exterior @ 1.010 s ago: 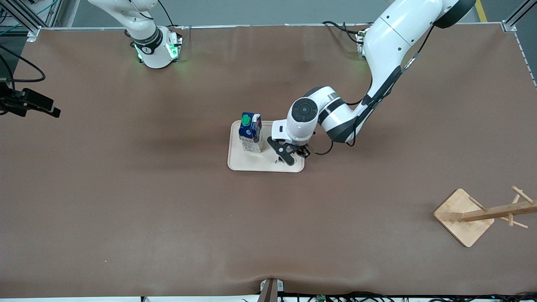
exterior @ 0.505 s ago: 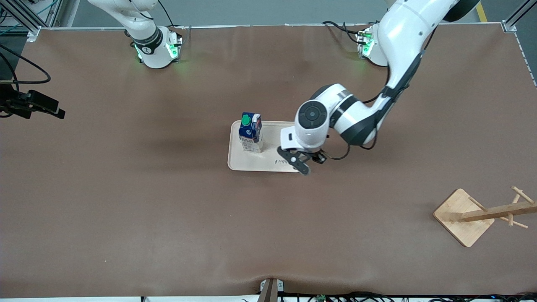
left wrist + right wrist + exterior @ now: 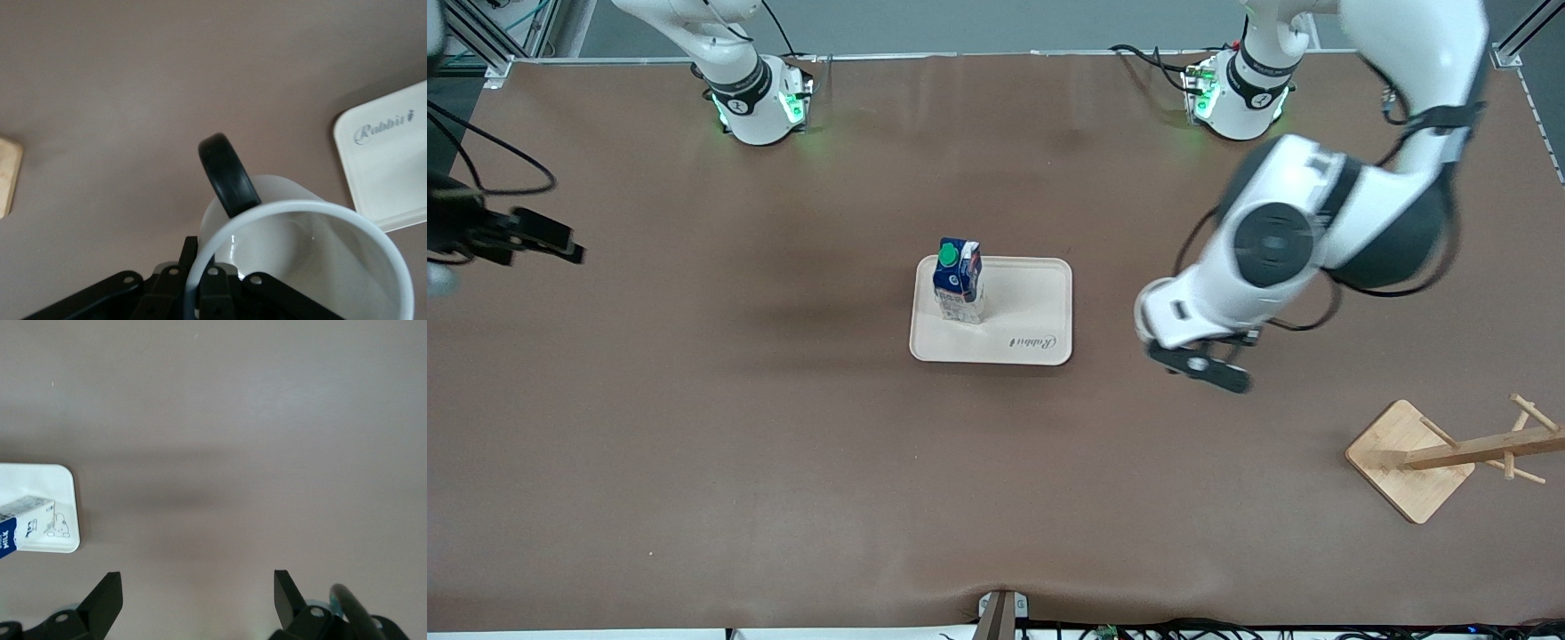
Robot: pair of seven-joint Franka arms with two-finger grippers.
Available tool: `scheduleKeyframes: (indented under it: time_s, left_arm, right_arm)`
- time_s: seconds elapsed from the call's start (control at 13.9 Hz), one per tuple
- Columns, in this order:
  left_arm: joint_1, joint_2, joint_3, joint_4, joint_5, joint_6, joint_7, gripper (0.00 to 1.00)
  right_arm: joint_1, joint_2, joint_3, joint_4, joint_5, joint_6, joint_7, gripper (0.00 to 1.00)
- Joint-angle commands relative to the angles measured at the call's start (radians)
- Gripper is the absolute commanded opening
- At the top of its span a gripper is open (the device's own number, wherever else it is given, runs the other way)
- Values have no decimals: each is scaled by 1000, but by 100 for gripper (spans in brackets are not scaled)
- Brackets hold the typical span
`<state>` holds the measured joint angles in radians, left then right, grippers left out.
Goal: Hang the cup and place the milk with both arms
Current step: 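Carry the mug to the wooden stand while the right gripper reaches the milk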
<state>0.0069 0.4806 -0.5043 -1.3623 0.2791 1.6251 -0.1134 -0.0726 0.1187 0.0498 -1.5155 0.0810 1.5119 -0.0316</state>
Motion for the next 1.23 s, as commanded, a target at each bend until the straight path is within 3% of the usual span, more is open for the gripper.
scheduleKeyframes:
  time_s: [0.0,0.29,0.51,0.65,0.94,1.15]
  left_arm:
    - [74,-39,0,8,-15,-19,1,0]
    - [237,-40,-7,11,-18,-11,105,0]
    - [346,-42,-8,11,-20,-5,277,0]
    - [390,-42,-8,12,-18,-2,383,0]
    - [436,-40,3,14,-5,68,541,0]
    - [462,-42,1,14,8,104,619,0]
  right_arm:
    - [77,68,-4,29,-18,4,-4,100]
    - [153,70,-2,25,9,19,36,100]
    - [317,75,-2,17,42,48,371,100]
    - [431,131,-1,15,95,102,574,100]
    - [612,228,-2,9,138,290,841,100]
    - [686,291,-2,8,149,387,973,100]
